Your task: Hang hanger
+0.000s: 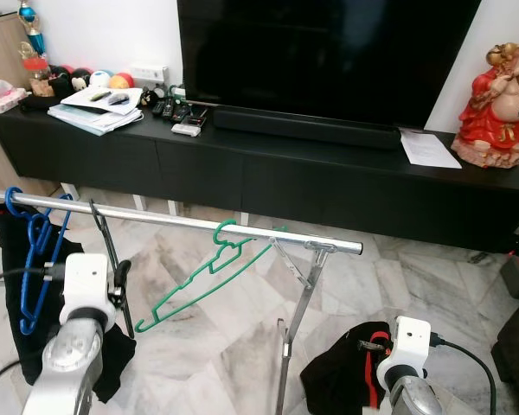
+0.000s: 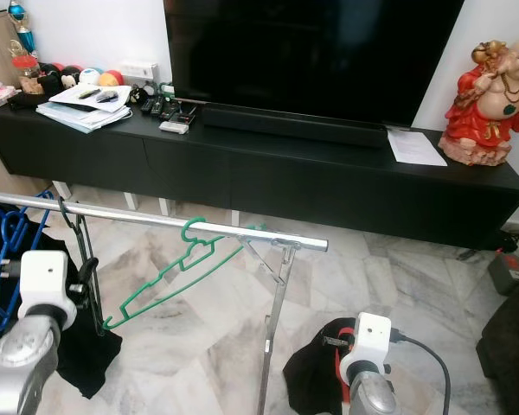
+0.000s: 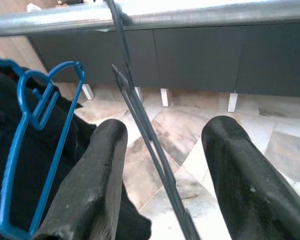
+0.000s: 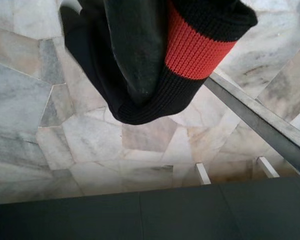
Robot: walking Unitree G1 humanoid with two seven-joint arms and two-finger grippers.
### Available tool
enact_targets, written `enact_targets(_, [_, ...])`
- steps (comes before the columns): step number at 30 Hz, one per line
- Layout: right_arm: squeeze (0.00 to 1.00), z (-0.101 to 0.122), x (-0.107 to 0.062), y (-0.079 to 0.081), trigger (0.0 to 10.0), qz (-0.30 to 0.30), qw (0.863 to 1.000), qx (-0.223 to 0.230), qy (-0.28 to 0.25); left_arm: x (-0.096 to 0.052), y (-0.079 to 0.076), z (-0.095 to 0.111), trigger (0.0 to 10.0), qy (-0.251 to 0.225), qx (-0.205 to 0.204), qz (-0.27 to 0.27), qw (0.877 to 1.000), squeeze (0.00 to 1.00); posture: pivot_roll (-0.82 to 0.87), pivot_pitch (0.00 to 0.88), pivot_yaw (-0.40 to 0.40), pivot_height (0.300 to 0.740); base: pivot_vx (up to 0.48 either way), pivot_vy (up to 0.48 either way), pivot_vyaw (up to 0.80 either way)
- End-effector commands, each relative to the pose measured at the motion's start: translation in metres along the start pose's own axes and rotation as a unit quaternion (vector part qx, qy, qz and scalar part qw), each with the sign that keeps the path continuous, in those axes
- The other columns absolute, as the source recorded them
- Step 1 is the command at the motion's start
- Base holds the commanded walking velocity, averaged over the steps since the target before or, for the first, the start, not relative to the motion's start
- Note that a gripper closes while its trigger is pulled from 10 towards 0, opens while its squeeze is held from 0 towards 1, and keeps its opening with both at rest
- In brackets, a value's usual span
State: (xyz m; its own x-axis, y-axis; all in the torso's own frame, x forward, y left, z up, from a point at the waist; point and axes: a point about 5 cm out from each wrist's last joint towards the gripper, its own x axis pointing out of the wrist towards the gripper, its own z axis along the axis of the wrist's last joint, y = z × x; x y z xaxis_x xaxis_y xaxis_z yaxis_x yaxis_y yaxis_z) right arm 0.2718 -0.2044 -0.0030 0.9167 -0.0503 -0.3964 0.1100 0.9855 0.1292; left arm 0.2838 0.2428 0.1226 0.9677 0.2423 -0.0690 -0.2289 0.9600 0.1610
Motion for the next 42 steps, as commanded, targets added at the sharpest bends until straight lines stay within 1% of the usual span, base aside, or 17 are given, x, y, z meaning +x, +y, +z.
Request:
enact_targets(1, [0.0, 0.008, 0.003, -0.001, 10.0, -0.001, 1.0, 0.0, -0.012, 0.008, 0.007, 0.004, 10.0, 0.016, -0.002, 0.008, 1.0, 1.0, -0.03, 0.083, -0.048, 0.74, 0.0, 0.0, 0.0])
enact_targets(4, [0.0, 0.008, 0.003, -0.001, 10.0, -0.001, 1.0, -0.001, -0.012, 0.015, 0.011, 0.008, 10.0, 0.019, -0.015, 0.009, 1.0, 1.0, -0.03, 0.083, -0.052, 0.74, 0.0, 0.0, 0.0])
enact_targets(5, [0.0, 0.009, 0.004, -0.001, 10.0, 0.0, 1.0, -0.001, -0.012, 0.027, 0.014, 0.012, 10.0, 0.03, -0.011, 0.007, 0.999, 1.0, -0.03, 0.084, -0.052, 0.74, 0.0, 0.0, 0.0])
enact_targets(6, [0.0, 0.009, 0.004, -0.001, 10.0, 0.0, 1.0, -0.001, -0.012, 0.027, 0.014, 0.012, 10.0, 0.03, -0.011, 0.007, 0.999, 1.0, -0.03, 0.084, -0.052, 0.74, 0.0, 0.0, 0.0])
enact_targets(8, [0.0, 0.009, 0.004, 0.0, 10.0, 0.003, 1.0, -0.001, -0.011, 0.041, 0.013, 0.015, 10.0, 0.048, 0.005, -0.001, 0.999, 1.0, -0.03, 0.086, -0.055, 0.74, 0.0, 0.0, 0.0])
enact_targets(9, [0.0, 0.009, 0.004, 0.0, 10.0, 0.003, 1.0, -0.001, -0.011, 0.041, 0.013, 0.015, 10.0, 0.048, 0.005, -0.001, 0.999, 1.0, -0.03, 0.086, -0.055, 0.74, 0.0, 0.0, 0.0])
enact_targets(10, [0.0, 0.009, 0.004, 0.001, 10.0, 0.005, 1.0, -0.002, -0.01, 0.048, 0.011, 0.016, 10.0, 0.059, 0.008, -0.004, 0.998, 1.0, -0.04, 0.084, -0.051, 0.74, 0.0, 0.0, 0.0])
enact_targets(12, [0.0, 0.009, 0.004, 0.001, 10.0, 0.006, 1.0, -0.002, -0.011, 0.053, 0.008, 0.017, 10.0, 0.072, 0.015, -0.007, 0.997, 1.0, -0.05, 0.085, -0.052, 0.74, 0.0, 0.0, 0.0])
enact_targets(13, [0.0, 0.009, 0.004, 0.001, 10.0, 0.007, 1.0, -0.002, -0.011, 0.056, 0.006, 0.016, 10.0, 0.082, 0.018, -0.008, 0.996, 0.84, -0.05, 0.086, -0.051, 0.74, 0.0, 0.0, 0.0])
enact_targets(14, [0.0, 0.009, 0.003, 0.0, 10.0, 0.008, 1.0, -0.003, -0.011, 0.06, 0.004, 0.016, 10.0, 0.092, 0.019, -0.008, 0.996, 0.12, -0.05, 0.087, -0.052, 0.74, 0.0, 0.0, 0.0])
enact_targets(15, [0.0, 0.008, 0.003, 0.0, 10.0, 0.008, 1.0, -0.004, -0.011, 0.062, 0.003, 0.016, 10.0, 0.095, 0.019, -0.007, 0.995, 0.0, -0.05, 0.087, -0.052, 0.74, 0.0, 0.0, 0.0])
enact_targets(21, [0.0, 0.009, 0.003, -0.002, 10.0, 0.008, 1.0, -0.005, -0.012, 0.07, -0.004, 0.018, 10.0, 0.102, 0.016, -0.01, 0.995, 0.0, -0.07, 0.078, -0.053, 0.74, 0.0, 0.0, 0.0])
enact_targets(25, [0.0, 0.011, 0.004, -0.004, 10.0, 0.008, 1.0, -0.007, -0.014, 0.077, -0.01, 0.018, 10.0, 0.106, 0.025, -0.006, 0.994, 0.0, -0.07, 0.074, -0.056, 0.74, 0.0, 0.0, 0.0])
enact_targets(29, [0.0, 0.012, 0.004, -0.003, 10.0, 0.011, 1.0, -0.007, -0.015, 0.079, -0.007, 0.015, 10.0, 0.116, 0.023, 0.023, 0.993, 0.0, -0.07, 0.074, -0.059, 0.74, 0.0, 0.0, 0.0])
enact_targets(31, [0.0, 0.012, 0.004, -0.001, 10.0, 0.015, 1.0, -0.007, -0.015, 0.081, -0.004, 0.015, 10.0, 0.118, 0.02, 0.052, 0.991, 0.0, -0.07, 0.074, -0.059, 0.74, 0.0, 0.0, 0.0])
enact_targets(38, [0.0, 0.011, 0.004, 0.0, 10.0, 0.017, 1.0, -0.006, -0.015, 0.084, -0.002, 0.017, 10.0, 0.106, 0.011, 0.079, 0.991, 0.0, -0.07, 0.082, -0.058, 0.74, 0.0, 0.0, 0.0])
enact_targets(42, [0.0, 0.01, 0.003, -0.001, 10.0, 0.017, 1.0, -0.006, -0.014, 0.084, 0.0, 0.011, 10.0, 0.118, -0.001, 0.091, 0.989, 0.0, -0.08, 0.084, -0.056, 0.74, 0.0, 0.0, 0.0])
